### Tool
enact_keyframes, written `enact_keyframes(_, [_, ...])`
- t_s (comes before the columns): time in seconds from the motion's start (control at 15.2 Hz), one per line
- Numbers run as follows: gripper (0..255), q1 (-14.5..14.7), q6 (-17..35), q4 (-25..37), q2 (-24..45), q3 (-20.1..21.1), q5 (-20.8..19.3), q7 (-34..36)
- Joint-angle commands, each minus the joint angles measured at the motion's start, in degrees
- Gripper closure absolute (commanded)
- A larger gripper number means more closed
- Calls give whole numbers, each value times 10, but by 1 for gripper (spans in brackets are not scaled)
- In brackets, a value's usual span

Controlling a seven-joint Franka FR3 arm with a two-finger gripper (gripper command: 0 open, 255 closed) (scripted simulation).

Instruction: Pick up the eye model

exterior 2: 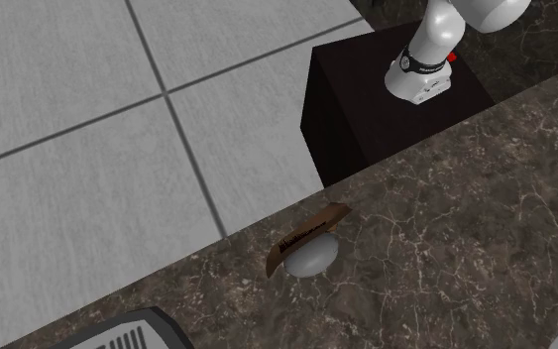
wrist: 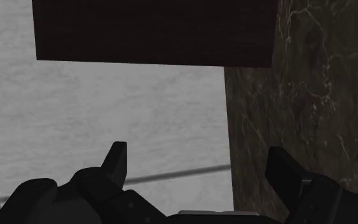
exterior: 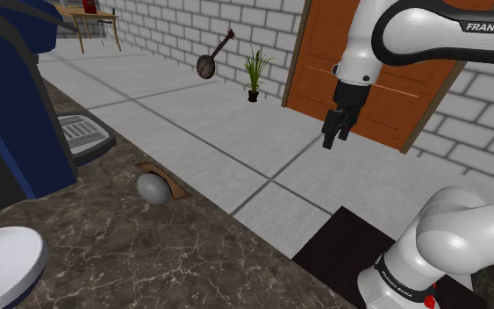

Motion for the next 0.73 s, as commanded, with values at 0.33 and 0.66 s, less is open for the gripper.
enact_keyframes(0.33, [0,20,45,36,72,52,29,50])
enact_keyframes(0.66, [0,35,84,88,153,101,43,99])
